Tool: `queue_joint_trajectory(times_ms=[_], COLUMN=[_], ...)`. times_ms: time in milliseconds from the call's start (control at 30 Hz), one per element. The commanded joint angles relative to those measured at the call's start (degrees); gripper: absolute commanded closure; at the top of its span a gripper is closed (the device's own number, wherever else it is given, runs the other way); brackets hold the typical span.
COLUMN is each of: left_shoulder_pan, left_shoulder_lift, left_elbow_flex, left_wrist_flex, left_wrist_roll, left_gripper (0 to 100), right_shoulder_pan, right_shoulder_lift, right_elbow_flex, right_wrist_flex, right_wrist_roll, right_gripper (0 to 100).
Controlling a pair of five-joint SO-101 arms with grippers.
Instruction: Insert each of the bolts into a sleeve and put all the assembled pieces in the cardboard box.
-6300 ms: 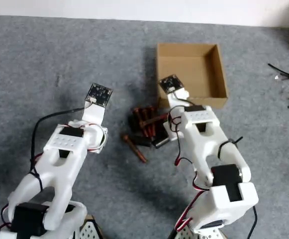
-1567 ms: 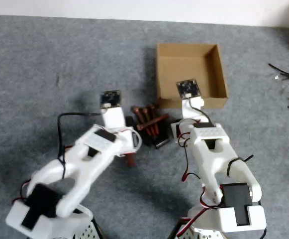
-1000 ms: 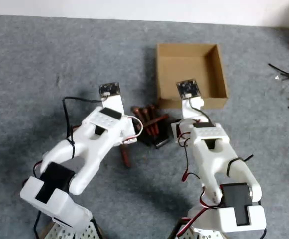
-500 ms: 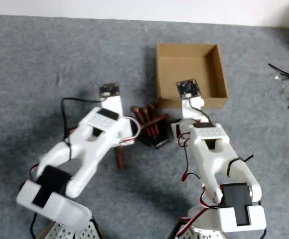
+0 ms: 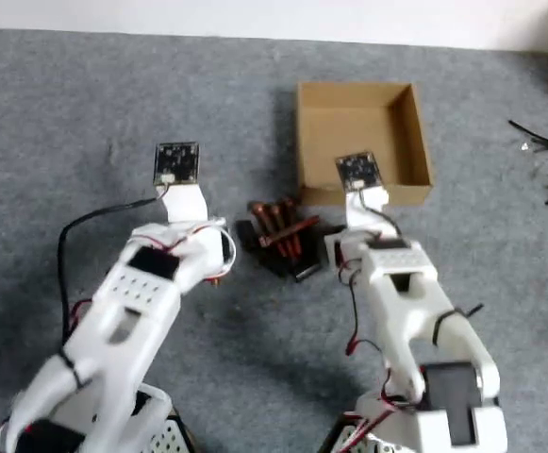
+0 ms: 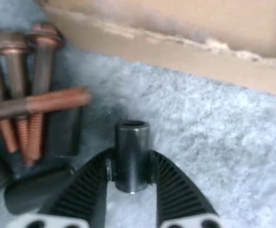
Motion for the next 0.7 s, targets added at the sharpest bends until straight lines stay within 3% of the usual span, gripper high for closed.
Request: queue_joint_trajectory(times_ms=[0, 300, 500, 667], left_shoulder_pan=[-0.5, -1.4, -8.0, -8.3], left_shoulder_lift=[-7.5, -25.9, -45.6, -63.1], left_elbow_flex=[4.0, 23.5, 33.0, 39.2], left_wrist_flex=[-3.9, -19.0, -22.7, -22.1], left_wrist_roll=[-1.5, -1.6, -1.6, -1.5], left_gripper=[100, 100, 100, 100], right_shoulder_pan=[-2.9, -3.1, -6.2, -12.4], right_shoulder_lift=[-11.2, -29.4, -37.6, -46.6], right_elbow_flex=[8.7, 23.4, 28.1, 32.7], right_wrist_flex=[-9.3, -18.6, -19.8, -19.8], right_wrist_roll=[-0.3, -0.5, -0.5, -0.4], right_gripper=[99.5, 99.5, 99.5, 99.5])
